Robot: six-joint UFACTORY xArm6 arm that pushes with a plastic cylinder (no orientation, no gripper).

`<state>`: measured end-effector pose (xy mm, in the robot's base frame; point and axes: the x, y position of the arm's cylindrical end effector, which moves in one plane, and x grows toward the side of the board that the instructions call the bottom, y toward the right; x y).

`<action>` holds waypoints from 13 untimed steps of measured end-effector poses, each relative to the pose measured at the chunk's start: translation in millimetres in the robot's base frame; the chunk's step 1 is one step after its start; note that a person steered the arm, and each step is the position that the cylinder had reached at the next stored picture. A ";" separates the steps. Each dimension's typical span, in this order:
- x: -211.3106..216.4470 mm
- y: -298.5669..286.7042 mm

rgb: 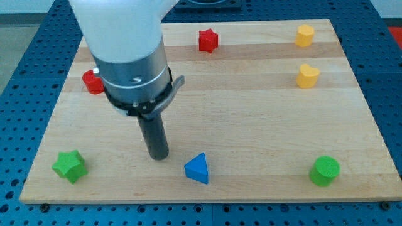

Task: Place the triangle over the green circle

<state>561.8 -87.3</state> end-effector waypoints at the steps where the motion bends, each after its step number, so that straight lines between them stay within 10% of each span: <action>1: 18.0 0.3; 8: 49.0 56.9; 11: -12.8 239.6; 13: -12.8 241.5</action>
<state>549.0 154.2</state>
